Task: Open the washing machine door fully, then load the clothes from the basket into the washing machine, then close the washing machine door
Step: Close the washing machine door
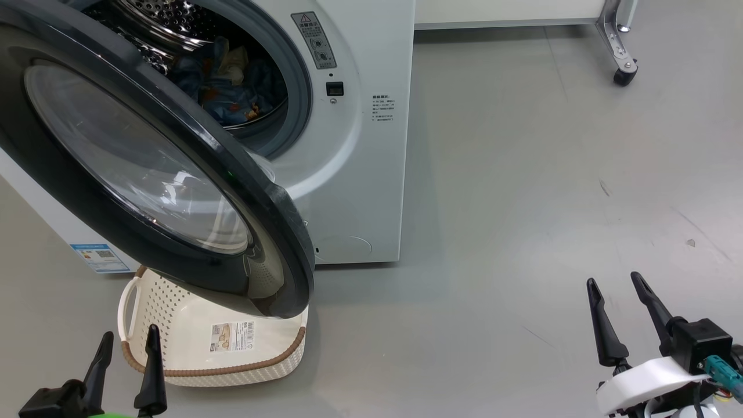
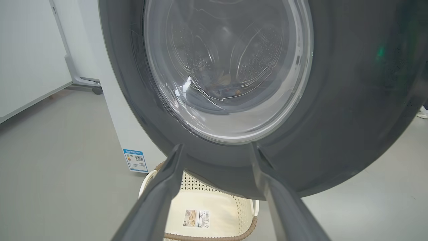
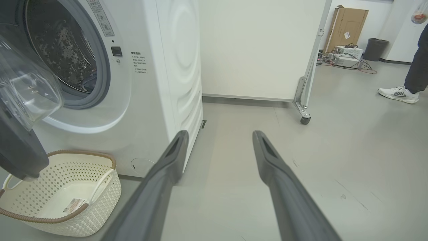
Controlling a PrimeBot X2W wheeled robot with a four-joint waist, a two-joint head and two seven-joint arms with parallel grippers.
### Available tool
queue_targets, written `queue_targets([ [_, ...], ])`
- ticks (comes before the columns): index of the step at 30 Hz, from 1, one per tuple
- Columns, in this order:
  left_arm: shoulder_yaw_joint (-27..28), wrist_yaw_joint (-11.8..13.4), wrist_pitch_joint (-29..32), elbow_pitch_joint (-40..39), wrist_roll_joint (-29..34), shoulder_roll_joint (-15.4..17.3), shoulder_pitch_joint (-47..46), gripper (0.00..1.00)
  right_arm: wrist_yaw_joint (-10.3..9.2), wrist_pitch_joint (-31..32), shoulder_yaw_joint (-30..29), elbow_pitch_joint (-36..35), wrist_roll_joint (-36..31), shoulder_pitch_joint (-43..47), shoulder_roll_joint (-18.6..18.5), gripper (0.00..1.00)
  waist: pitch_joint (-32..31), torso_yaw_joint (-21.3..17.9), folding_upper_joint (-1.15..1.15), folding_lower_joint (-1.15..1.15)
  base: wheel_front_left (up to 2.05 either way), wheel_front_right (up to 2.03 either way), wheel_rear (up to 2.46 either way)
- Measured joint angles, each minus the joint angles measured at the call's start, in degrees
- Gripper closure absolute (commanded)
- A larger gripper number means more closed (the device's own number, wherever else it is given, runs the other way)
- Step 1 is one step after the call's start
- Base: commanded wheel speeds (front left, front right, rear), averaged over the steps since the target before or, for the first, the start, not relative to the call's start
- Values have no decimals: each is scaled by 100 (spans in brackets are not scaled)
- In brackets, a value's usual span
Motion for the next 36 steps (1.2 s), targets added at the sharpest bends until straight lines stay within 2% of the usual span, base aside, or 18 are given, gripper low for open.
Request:
queue_targets([
  [9,-12,0,-22,133,47,-22,0,0,0,0,-20,183,1,88,14,0,-78,12,0,0,0,0,0],
  [10,-10,-1,-22,135,47,-22,0,0,0,0,-33,194,1,101,18,45,-88,13,0,0,0,0,0],
  [11,-9,-1,-22,135,47,-22,0,0,0,0,-53,207,1,112,25,68,-97,15,0,0,0,0,0],
  [12,-9,-3,-22,136,48,-22,0,0,0,0,-67,211,2,124,29,98,-105,16,0,0,0,0,0],
  [13,-2,-12,-22,136,52,-23,0,0,0,0,-85,211,2,135,37,100,-113,18,0,0,0,0,0],
  [27,144,-16,-23,-25,93,-109,-2,0,0,0,-148,197,22,151,127,100,-168,58,0,0,0,0,0],
  [35,138,-16,-23,-74,101,-194,-2,0,0,0,-79,-67,104,-58,179,100,-169,107,0,0,0,0,0],
  [36,127,-16,-23,-87,102,-225,-1,0,-1,0,74,-281,114,-235,174,100,-170,145,0,0,0,0,0],
])
